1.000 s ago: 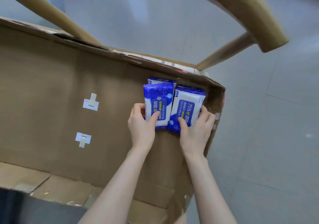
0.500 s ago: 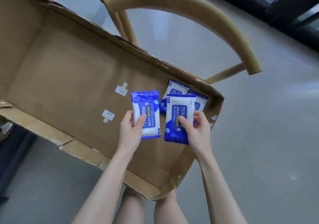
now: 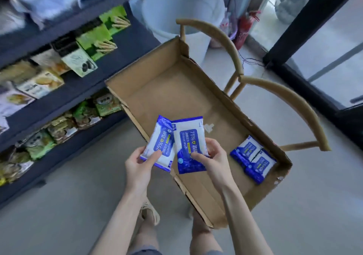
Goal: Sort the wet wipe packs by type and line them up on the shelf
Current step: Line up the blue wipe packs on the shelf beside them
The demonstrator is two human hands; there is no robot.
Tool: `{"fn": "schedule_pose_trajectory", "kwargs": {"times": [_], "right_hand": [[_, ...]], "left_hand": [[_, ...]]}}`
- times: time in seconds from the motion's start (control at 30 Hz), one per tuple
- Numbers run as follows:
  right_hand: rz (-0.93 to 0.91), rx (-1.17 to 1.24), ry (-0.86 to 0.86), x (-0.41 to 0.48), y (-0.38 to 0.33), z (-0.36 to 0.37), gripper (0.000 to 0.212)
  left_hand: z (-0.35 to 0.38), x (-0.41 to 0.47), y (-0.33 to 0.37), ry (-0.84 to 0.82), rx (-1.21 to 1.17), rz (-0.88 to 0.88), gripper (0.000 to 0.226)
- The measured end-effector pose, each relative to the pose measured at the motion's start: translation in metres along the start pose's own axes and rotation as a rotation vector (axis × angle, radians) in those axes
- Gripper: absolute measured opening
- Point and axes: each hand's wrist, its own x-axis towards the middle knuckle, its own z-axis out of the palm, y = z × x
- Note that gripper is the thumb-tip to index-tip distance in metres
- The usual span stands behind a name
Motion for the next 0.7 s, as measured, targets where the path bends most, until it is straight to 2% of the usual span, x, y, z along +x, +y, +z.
{"fn": "schedule_pose_trajectory", "kwargs": {"times": [0.17, 0.27, 0.43, 0.7], "right_hand": [[-0.077, -0.015, -0.093, -0.022, -0.025, 0.117, 0.023], [-0.147, -0.065, -0.142, -0.03, -0.034, 0.181, 0.023], [-0.238, -0.099, -0.199, -0.033, -0.057, 0.272, 0.025], [-0.411, -0.158, -0.306, -0.03, -0.133, 0.391, 0.022]], "left_hand": [[-0.106, 0.006, 0.041, 0.06, -0.22, 0.031, 0.013], [-0.169, 0.012, 0.067, 0.049, -0.207, 0.115, 0.014], [-0.265, 0.031, 0.111, 0.142, -0.195, 0.262, 0.01], [-0.369, 0.053, 0.201, 0.284, -0.06, 0.469, 0.012]]}}
